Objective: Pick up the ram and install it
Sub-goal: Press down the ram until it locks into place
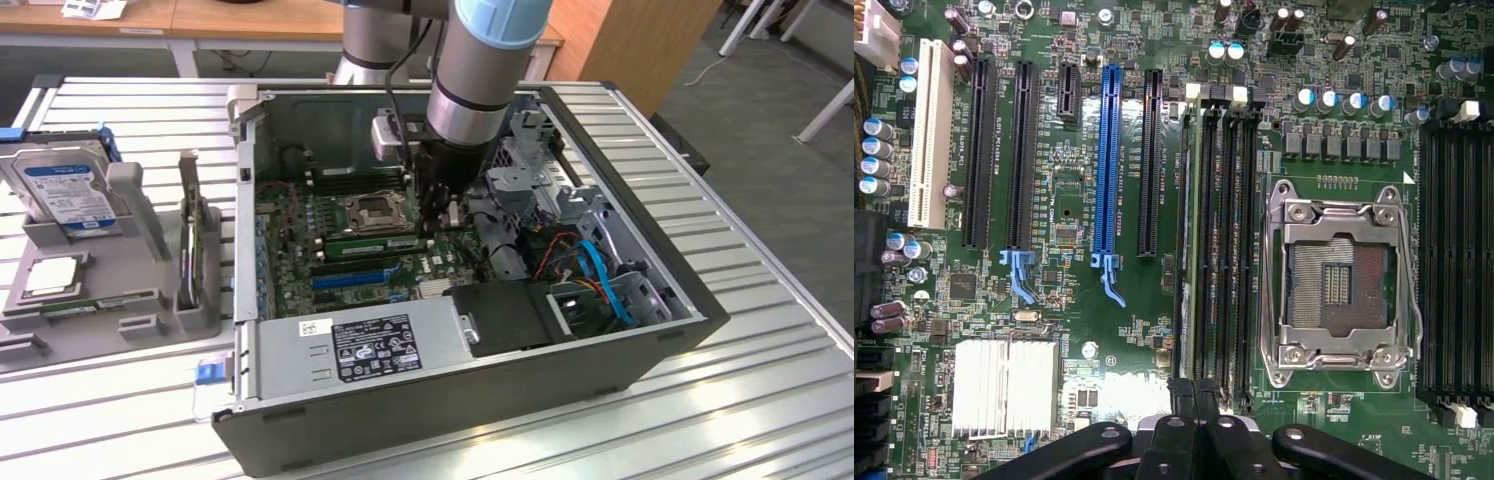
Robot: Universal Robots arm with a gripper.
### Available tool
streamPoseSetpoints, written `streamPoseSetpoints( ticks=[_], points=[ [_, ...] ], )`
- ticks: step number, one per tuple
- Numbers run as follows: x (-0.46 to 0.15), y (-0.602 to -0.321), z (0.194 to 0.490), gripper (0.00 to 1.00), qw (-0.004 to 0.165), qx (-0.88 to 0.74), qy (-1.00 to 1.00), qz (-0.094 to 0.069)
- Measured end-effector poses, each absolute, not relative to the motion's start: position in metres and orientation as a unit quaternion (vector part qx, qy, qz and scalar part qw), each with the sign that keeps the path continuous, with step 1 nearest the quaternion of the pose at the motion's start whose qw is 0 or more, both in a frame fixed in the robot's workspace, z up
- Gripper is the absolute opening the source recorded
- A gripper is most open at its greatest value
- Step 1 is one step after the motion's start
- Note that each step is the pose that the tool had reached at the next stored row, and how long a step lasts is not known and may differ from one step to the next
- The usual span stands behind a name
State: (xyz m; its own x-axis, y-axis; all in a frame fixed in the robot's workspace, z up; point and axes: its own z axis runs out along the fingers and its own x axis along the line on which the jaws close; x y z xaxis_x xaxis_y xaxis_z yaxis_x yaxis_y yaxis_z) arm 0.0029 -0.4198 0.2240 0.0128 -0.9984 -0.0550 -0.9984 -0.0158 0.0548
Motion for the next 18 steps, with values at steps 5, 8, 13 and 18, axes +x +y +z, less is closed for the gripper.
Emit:
streamPoseSetpoints(
  ticks=[5,8,13,18],
  points=[
    [0.0029,-0.4198,0.2236,0.1,0.0,0.712,-0.702,-0.039],
    [0.0029,-0.4198,0.2234,0.1,0.0,0.712,-0.702,-0.039],
    [0.0029,-0.4198,0.2228,0.1,0.0,0.712,-0.702,-0.039],
    [0.0029,-0.4198,0.2225,0.1,0.0,0.712,-0.702,-0.039]
  ],
)
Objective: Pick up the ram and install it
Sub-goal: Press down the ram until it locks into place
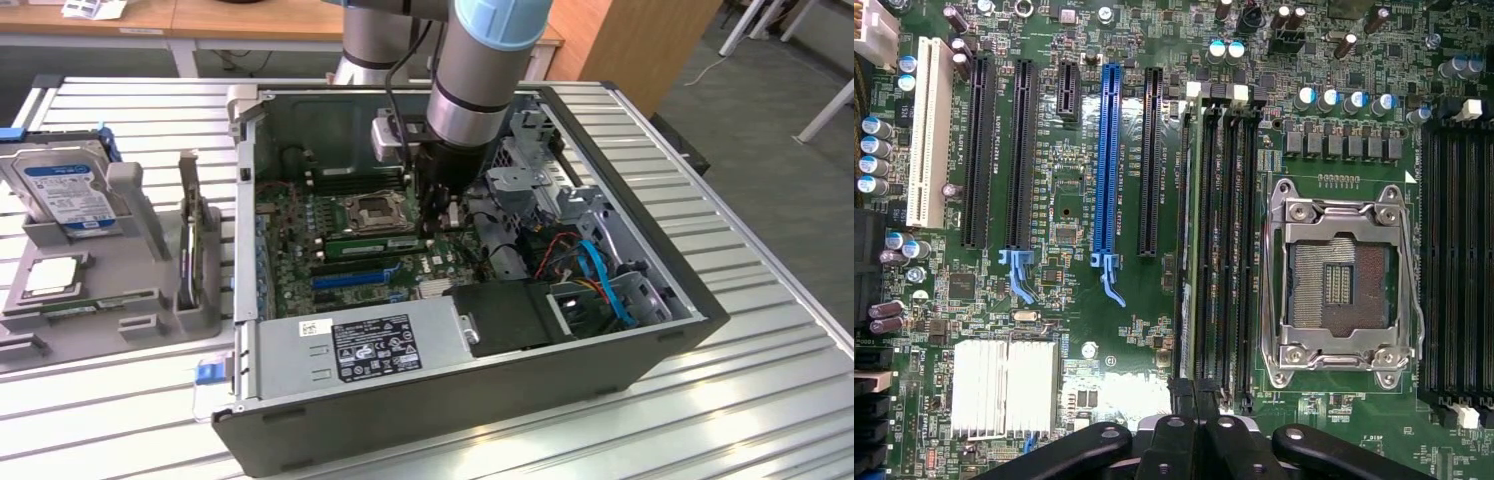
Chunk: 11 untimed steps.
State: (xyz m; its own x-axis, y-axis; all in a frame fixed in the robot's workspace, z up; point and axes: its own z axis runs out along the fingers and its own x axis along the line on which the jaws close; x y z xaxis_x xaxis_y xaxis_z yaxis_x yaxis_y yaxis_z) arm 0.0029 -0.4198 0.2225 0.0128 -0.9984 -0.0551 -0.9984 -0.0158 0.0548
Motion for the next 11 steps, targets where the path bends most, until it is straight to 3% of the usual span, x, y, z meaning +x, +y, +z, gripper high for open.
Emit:
streamPoseSetpoints(
  ticks=[11],
  points=[
    [0.0029,-0.4198,0.2222,0.1,0.0,0.712,-0.702,-0.039]
  ],
)
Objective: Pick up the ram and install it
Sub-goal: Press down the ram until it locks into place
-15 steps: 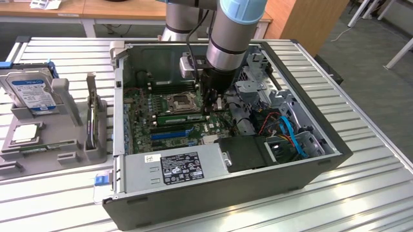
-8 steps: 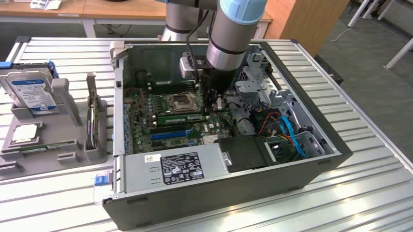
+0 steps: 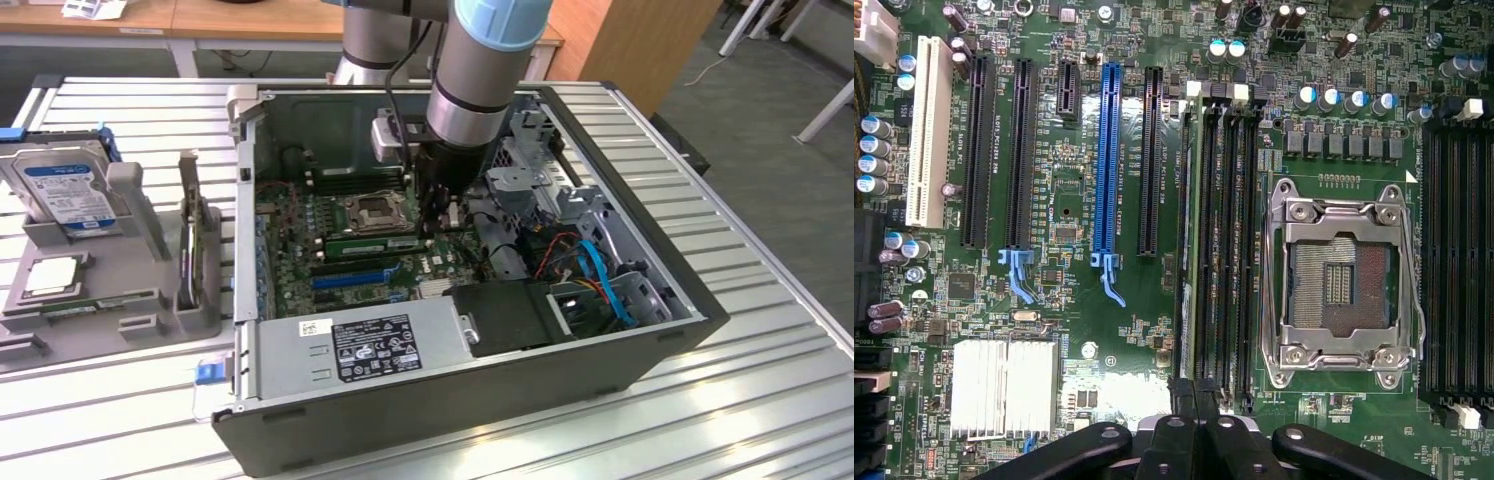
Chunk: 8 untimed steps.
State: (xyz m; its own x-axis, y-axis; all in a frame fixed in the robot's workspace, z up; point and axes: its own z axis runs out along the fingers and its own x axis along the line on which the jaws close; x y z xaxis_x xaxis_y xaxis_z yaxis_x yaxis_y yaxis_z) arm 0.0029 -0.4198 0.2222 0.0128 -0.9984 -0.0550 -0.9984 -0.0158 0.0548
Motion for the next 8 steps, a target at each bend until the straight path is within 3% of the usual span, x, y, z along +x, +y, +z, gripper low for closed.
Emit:
streamPoseSetpoints(
  ticks=[8],
  points=[
    [0.0029,-0.4198,0.2281,0.1,0.0,0.712,-0.702,-0.039]
  ],
)
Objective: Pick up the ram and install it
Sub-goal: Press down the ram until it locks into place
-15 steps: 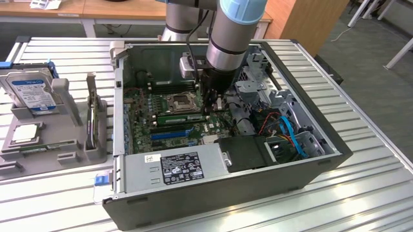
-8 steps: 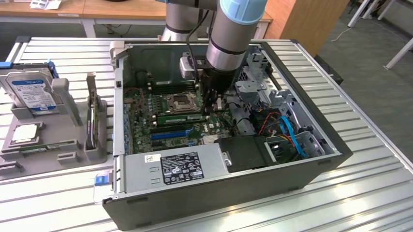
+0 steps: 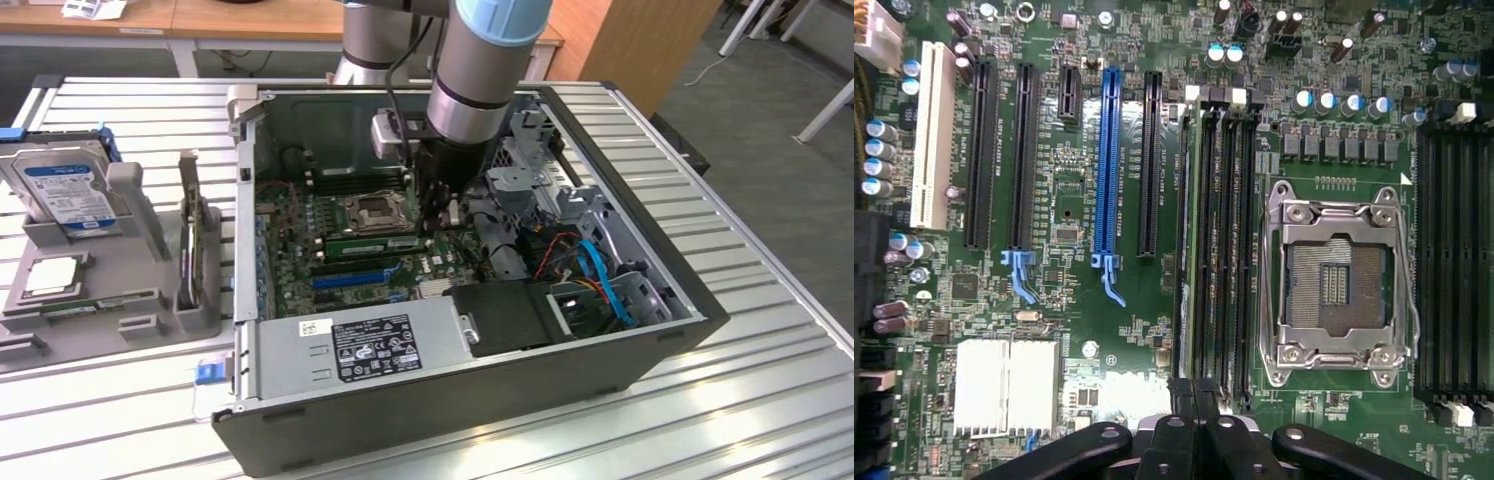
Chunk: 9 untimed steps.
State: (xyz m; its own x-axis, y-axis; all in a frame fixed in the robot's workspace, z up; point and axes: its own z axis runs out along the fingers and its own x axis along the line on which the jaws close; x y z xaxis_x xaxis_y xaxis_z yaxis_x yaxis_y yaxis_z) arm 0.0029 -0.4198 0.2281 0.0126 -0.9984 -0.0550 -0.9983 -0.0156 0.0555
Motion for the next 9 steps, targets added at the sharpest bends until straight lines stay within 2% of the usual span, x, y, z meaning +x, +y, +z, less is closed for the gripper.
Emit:
streamPoseSetpoints(
  ticks=[9],
  points=[
    [0.003,-0.42,0.242,0.1,0.001,0.712,-0.702,-0.039]
  ],
)
